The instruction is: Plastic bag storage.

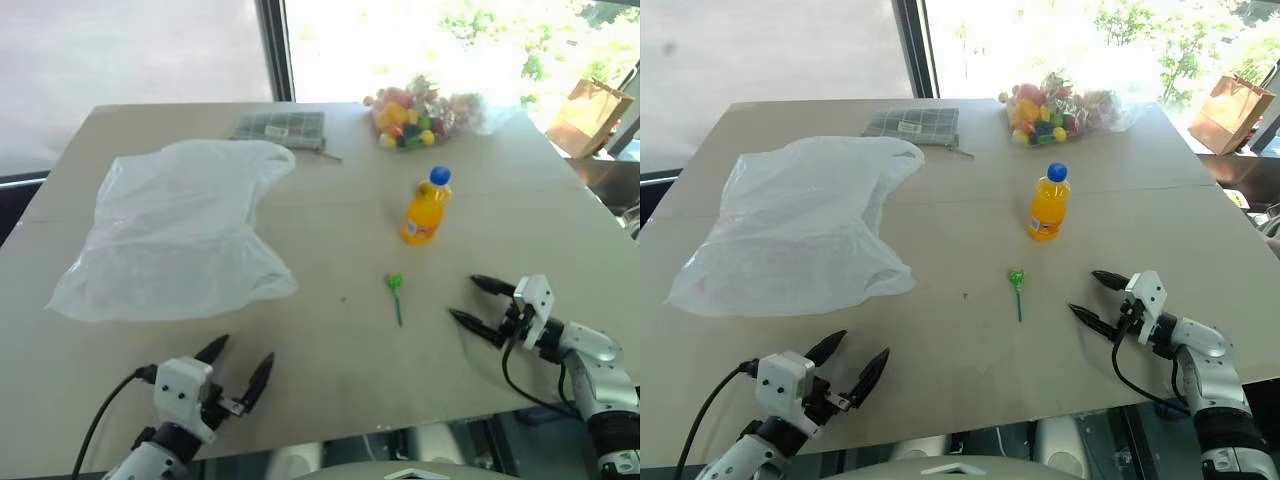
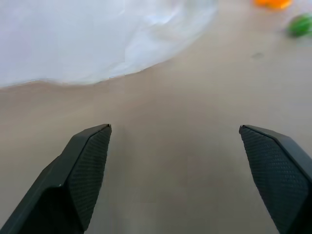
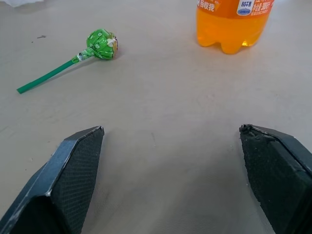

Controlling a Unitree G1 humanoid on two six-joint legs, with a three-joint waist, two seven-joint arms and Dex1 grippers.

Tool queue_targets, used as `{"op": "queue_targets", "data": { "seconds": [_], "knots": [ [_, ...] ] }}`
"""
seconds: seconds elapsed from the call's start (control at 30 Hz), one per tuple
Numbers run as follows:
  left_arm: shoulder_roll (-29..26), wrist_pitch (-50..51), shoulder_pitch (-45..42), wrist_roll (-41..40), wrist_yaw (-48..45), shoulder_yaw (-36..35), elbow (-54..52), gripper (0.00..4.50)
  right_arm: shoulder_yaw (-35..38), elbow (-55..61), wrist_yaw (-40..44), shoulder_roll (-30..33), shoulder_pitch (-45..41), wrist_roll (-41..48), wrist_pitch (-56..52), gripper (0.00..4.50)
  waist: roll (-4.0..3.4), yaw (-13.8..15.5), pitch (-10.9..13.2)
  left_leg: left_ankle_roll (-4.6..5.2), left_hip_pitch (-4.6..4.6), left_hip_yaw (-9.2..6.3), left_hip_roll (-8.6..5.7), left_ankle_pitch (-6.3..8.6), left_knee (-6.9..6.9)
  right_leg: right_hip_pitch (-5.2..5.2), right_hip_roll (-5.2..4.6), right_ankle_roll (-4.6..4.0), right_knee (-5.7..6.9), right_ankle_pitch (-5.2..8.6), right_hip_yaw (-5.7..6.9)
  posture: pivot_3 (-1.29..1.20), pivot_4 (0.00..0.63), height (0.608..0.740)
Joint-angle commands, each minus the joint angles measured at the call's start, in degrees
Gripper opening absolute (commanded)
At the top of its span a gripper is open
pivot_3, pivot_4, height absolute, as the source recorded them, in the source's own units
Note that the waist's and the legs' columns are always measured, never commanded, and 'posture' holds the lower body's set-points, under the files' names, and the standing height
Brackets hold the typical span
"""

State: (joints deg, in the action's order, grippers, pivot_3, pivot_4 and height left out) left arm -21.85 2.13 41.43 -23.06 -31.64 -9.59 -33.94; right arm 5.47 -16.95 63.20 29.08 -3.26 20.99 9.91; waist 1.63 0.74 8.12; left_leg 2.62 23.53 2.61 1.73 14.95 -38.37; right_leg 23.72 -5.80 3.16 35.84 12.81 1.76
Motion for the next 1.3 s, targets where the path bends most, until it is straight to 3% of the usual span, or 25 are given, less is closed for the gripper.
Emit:
{"op": "queue_targets", "data": {
  "seconds": [0.03, 0.2, 0.3, 0.57, 0.9, 1.07, 1.1, 1.13, 1.3],
  "knots": [
    [-2.6, 5.3, -3.3, -5.8, -0.8, 0.6, -7.3, 4.41, -2.8, 4.7, 0.1, -1.7, 1.8, 0.8, -3.0, 4.50, -0.10, 0.0, 0.1, 0.00, 0.04, -0.03, 0.00, 0.00, 0.00, 0.02, 0.02, -0.02, 0.00, -0.01, 0.04, 0.00, 0.150, 0.740],
    [-1.0, 11.5, -14.3, -5.8, 5.2, 3.9, -7.8, 4.41, -4.2, 12.2, 1.2, -1.7, 2.0, 3.1, -8.4, 4.50, -0.61, -0.1, 0.4, 0.29, 0.07, -0.01, 0.10, -0.17, -0.01, 0.02, 0.55, -0.23, 0.02, -0.15, -0.02, 0.00, 0.150, 0.740],
    [1.0, 14.2, -20.0, 0.2, 11.2, 6.4, -5.0, 4.41, -5.0, 19.3, 2.7, 0.1, 1.5, 5.5, -11.9, 4.50, -0.86, 0.0, 0.5, 0.29, 0.08, -0.05, 0.21, -0.18, -0.01, 0.02, 0.79, -0.26, 0.04, -0.16, -0.02, 0.00, 0.150, 0.740],
    [6.4, 13.0, -18.3, 6.2, 16.8, 10.0, -5.6, 4.41, -5.3, 29.7, -0.1, 1.4, -1.0, 8.9, -18.4, 4.50, -0.84, 0.1, 0.7, 0.24, 0.11, -0.04, 0.22, -0.15, -0.01, 0.04, 0.84, -0.26, 0.03, -0.16, -0.04, 0.00, 0.150, 0.740],
    [11.5, 15.3, -32.2, 7.8, 20.1, 11.1, 4.7, 4.41, -6.3, 31.6, -1.6, 1.0, -0.6, 8.1, -18.9, 4.50, -0.84, 0.1, 0.7, 0.23, 0.16, -0.07, -0.01, -0.15, -0.15, 0.01, 0.84, -0.25, 0.06, -0.18, -0.05, 0.00, 0.150, 0.740],
    [12.5, 15.2, -33.7, 5.6, 17.9, 10.9, 6.6, 4.41, -7.0, 32.2, -2.6, 0.5, -1.4, 7.8, -19.2, 4.50, -0.84, 0.1, 0.7, 0.23, 0.16, -0.11, -0.04, -0.15, -0.12, 0.01, 0.86, -0.03, 0.07, -0.31, -0.06, 0.00, 0.150, 0.740],
    [12.6, 14.3, -33.4, 4.3, 16.6, 10.5, 6.3, 3.91, -7.2, 32.3, -2.9, 0.4, -1.5, 7.6, -19.3, 4.50, -0.84, 0.1, 0.7, 0.23, 0.16, -0.11, -0.04, -0.15, -0.11, 0.01, 0.87, -0.04, 0.07, -0.31, -0.05, 0.00, 0.150, 0.740],
    [12.3, 13.4, -33.0, 3.6, 15.5, 10.3, 6.0, 3.81, -7.5, 32.4, -3.3, 0.3, -1.6, 7.3, -19.5, 4.50, -0.84, 0.1, 0.7, 0.23, 0.16, -0.12, -0.04, -0.15, -0.11, 0.01, 0.86, -0.04, 0.07, -0.30, -0.05, 0.00, 0.150, 0.740],
    [11.6, 10.8, -29.6, 2.6, 13.5, 8.5, 4.3, 1.51, -12.6, 31.9, -9.1, 0.4, -1.5, -0.3, -22.4, 4.50, -0.85, 0.0, 0.7, 0.23, 0.13, -0.08, -0.03, -0.16, -0.12, 0.01, 0.86, -0.24, 0.09, -0.19, -0.08, 0.00, 0.150, 0.740]
  ]
}}
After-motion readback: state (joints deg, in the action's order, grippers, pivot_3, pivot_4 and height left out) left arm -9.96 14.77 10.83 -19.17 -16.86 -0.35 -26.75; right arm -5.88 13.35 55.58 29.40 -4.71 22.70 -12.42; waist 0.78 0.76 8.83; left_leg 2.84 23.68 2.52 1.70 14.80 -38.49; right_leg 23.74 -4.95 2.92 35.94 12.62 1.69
